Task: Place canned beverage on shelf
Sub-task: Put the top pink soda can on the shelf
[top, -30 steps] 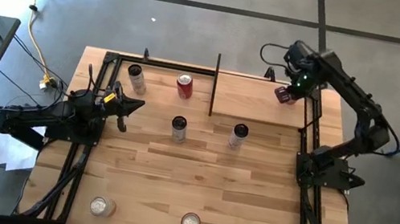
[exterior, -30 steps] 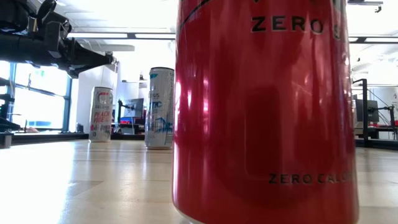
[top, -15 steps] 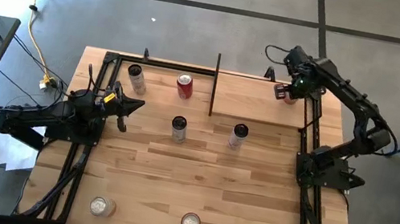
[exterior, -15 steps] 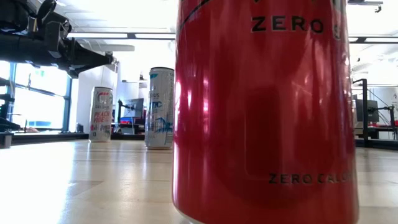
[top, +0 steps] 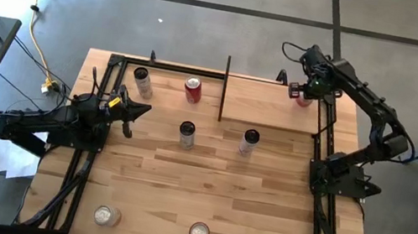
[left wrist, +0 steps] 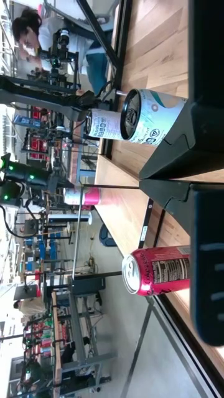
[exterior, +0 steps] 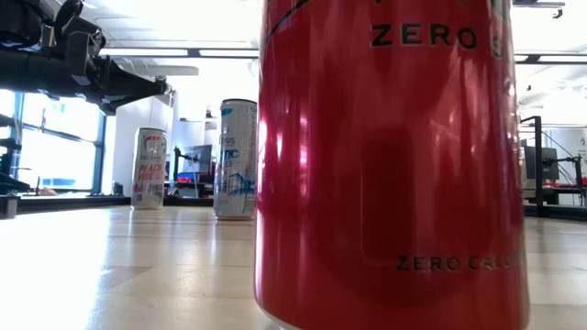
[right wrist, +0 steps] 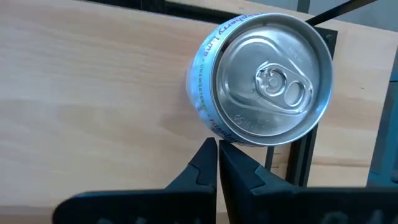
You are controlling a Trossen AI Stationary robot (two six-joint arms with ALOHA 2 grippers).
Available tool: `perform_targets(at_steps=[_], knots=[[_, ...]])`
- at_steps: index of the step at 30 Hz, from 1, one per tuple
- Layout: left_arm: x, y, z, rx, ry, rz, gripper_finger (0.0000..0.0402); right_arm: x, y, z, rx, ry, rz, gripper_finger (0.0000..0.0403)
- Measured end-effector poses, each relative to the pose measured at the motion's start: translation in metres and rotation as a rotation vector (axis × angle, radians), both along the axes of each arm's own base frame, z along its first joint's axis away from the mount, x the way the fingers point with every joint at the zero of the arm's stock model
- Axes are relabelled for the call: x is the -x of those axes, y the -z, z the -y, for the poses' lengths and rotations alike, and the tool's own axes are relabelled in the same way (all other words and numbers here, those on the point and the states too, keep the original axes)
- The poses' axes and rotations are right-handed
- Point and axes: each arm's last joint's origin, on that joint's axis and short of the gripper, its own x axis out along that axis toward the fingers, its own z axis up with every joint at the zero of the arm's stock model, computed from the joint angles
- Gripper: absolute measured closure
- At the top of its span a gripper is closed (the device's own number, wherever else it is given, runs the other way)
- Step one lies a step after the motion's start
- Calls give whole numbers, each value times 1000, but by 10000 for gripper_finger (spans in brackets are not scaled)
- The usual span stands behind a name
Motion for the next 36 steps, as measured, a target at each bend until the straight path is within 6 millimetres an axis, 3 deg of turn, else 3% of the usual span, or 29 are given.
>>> perform_targets(at_steps=[21, 29, 36], knots=[[0, 0, 0, 0, 0, 0, 398, 1, -1, 4, 49, 91, 5, 403], [0, 0, 0, 0, 0, 0, 398, 1, -24, 5, 94, 125, 7, 403], [0, 0, 0, 0, 0, 0, 398, 0, -22, 7, 88, 144, -12, 403]])
